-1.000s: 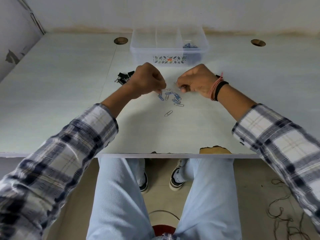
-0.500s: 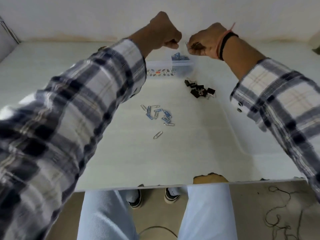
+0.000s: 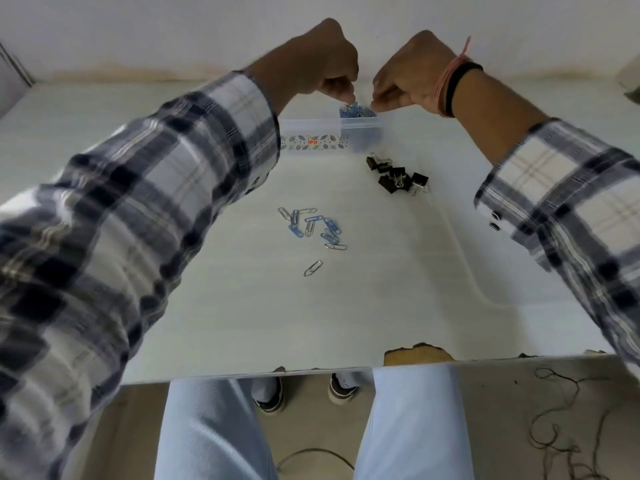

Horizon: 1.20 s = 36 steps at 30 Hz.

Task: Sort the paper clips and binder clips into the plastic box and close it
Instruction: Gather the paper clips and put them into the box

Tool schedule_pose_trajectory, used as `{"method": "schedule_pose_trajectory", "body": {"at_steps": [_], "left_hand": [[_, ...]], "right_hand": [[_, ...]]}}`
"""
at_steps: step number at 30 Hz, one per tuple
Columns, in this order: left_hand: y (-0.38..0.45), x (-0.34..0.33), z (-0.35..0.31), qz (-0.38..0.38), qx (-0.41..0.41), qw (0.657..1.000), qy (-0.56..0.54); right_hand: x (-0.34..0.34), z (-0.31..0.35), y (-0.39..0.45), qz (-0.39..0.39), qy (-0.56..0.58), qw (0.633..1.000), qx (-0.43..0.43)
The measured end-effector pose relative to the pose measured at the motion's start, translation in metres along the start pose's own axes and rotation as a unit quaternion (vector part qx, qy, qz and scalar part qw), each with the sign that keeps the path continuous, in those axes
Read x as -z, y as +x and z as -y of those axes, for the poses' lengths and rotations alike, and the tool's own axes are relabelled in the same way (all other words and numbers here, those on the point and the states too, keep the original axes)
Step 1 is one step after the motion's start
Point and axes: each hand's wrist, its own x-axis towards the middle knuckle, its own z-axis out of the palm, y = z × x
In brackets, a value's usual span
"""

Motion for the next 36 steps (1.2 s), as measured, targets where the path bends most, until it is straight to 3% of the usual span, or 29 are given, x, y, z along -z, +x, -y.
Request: {"method": "schedule_pose_trajectory", "body": {"at_steps": [4, 8, 10, 14, 18, 20, 25, 30, 36], "left_hand": [[-0.044, 0.002, 0.012, 0.01, -0.027, 0.999, 0.035], [-0.089, 0.003, 0.036, 0.069, -0.037, 0.982, 0.174], [-0.113, 0.004, 0.049, 0.118, -0.025, 0.968, 0.221], [-0.151, 0.008, 0.076, 0.221, 0.0, 0.897, 0.384], [-0.169, -0.001, 0.103, 0.222, -0.03, 0.867, 0.444], [-0.173, -0.008, 0.116, 0.172, -0.053, 0.874, 0.452], [-0.169, -0.008, 0.133, 0.088, -0.093, 0.93, 0.346], [-0.162, -0.008, 0.143, 0.031, -0.136, 0.939, 0.315], [-0.162, -0.003, 0.145, 0.022, -0.14, 0.946, 0.291]], "right_hand": [[-0.012, -0.011, -0.034, 0.07, -0.09, 0.993, 0.016], [-0.036, -0.023, -0.068, 0.157, -0.199, 0.967, 0.039], [-0.049, -0.026, -0.085, 0.21, -0.263, 0.94, 0.048], [-0.072, -0.031, -0.111, 0.275, -0.404, 0.869, 0.076], [-0.09, -0.047, -0.12, 0.265, -0.495, 0.818, 0.127], [-0.096, -0.052, -0.122, 0.255, -0.484, 0.823, 0.154], [-0.105, -0.063, -0.121, 0.194, -0.42, 0.862, 0.21], [-0.108, -0.067, -0.118, 0.16, -0.366, 0.891, 0.216], [-0.103, -0.062, -0.116, 0.159, -0.385, 0.883, 0.217]]}}
